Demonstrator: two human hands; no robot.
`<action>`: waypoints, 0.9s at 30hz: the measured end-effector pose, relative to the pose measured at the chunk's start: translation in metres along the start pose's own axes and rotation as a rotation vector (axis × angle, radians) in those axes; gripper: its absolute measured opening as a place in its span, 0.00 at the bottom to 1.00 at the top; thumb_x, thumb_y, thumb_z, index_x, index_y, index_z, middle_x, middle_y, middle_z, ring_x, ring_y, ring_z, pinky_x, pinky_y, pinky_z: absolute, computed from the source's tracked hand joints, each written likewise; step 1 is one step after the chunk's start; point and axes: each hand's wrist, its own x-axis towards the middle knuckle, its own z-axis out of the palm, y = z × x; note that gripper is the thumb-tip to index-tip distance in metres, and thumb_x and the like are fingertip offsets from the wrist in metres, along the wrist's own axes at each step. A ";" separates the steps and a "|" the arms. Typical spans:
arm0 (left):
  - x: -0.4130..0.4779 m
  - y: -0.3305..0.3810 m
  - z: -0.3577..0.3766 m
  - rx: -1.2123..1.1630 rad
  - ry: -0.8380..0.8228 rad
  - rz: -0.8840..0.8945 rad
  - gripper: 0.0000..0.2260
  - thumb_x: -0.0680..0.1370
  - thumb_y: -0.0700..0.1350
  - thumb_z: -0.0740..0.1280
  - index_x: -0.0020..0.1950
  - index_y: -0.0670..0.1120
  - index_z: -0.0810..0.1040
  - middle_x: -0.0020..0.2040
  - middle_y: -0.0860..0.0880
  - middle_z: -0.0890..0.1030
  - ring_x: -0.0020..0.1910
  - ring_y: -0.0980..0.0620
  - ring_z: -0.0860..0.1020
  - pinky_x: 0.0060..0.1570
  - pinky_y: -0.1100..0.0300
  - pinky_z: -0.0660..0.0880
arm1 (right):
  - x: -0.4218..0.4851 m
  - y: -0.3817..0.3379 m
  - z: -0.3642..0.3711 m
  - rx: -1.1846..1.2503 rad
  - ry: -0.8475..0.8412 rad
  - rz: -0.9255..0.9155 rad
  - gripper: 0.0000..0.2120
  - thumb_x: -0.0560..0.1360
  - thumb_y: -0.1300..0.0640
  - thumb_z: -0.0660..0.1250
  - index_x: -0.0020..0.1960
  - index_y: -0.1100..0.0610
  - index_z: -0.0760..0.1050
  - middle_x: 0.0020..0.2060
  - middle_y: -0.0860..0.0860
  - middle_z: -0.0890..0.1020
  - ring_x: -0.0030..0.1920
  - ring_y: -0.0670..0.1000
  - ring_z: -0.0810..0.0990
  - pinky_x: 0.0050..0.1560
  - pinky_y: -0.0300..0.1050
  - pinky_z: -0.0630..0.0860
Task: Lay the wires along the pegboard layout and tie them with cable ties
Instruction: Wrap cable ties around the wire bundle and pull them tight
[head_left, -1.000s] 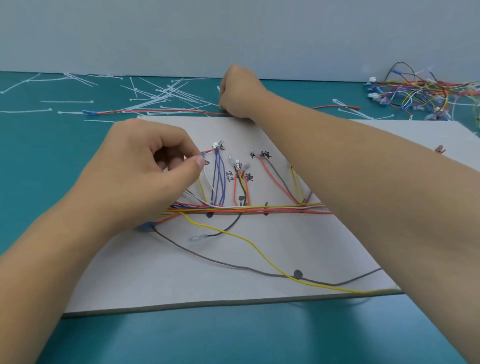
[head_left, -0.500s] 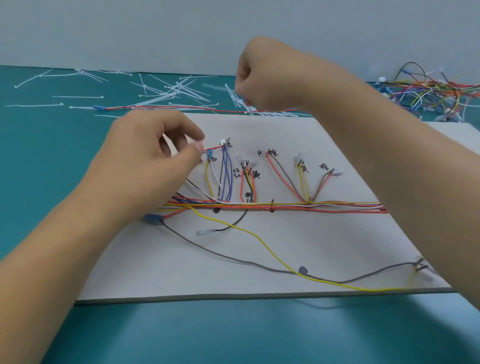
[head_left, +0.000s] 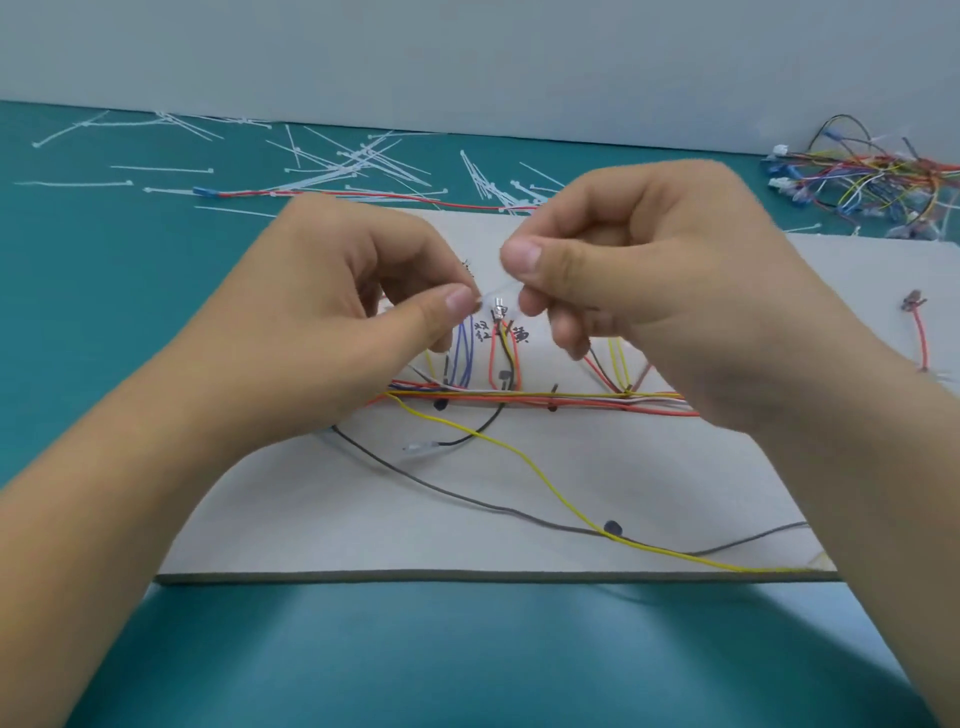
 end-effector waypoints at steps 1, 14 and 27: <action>0.000 0.000 -0.001 0.009 -0.023 -0.008 0.05 0.76 0.50 0.70 0.43 0.52 0.84 0.35 0.57 0.84 0.33 0.42 0.78 0.35 0.48 0.72 | -0.004 0.002 0.000 0.111 0.014 0.026 0.03 0.73 0.61 0.76 0.42 0.60 0.83 0.32 0.54 0.83 0.28 0.50 0.78 0.31 0.42 0.76; 0.002 -0.021 -0.036 0.127 -0.255 -0.026 0.09 0.72 0.63 0.68 0.49 0.65 0.85 0.41 0.55 0.84 0.36 0.39 0.78 0.39 0.47 0.80 | -0.013 0.018 -0.003 0.229 0.194 0.043 0.04 0.78 0.66 0.70 0.47 0.60 0.83 0.36 0.55 0.85 0.32 0.51 0.82 0.35 0.42 0.78; 0.001 -0.030 -0.037 0.137 -0.459 -0.145 0.13 0.66 0.68 0.72 0.45 0.65 0.86 0.37 0.52 0.84 0.34 0.48 0.80 0.41 0.44 0.81 | -0.015 0.009 -0.019 0.147 0.254 -0.007 0.05 0.78 0.65 0.70 0.46 0.59 0.83 0.35 0.53 0.85 0.32 0.51 0.81 0.37 0.43 0.78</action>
